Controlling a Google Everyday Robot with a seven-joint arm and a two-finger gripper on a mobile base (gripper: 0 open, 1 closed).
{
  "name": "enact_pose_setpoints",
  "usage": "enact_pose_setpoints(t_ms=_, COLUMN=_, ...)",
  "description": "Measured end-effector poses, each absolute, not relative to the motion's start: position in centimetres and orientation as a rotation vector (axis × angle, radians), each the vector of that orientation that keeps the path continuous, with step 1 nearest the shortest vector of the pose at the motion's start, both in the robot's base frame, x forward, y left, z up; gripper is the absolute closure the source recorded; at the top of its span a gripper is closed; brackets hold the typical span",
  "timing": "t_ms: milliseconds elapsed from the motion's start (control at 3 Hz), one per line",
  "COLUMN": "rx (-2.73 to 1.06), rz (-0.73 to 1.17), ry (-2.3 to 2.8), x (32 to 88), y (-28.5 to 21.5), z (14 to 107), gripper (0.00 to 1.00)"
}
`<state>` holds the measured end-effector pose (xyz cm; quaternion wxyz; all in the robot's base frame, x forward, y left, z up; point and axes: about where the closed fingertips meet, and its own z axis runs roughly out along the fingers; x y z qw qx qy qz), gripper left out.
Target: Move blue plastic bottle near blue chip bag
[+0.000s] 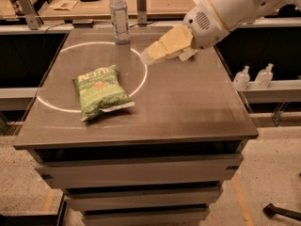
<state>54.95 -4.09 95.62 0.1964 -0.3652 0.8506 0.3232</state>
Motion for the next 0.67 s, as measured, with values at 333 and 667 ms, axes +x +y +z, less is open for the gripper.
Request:
enact_pose_setpoints(t_ms=333, rx=-0.798, rz=1.158, ry=2.448, x=54.4, y=-2.8, z=95.3, gripper=0.00)
enact_pose_setpoints(t_ms=667, rx=-0.587, rz=1.438, ry=2.417, x=52.9, y=-1.8, z=94.8, gripper=0.00)
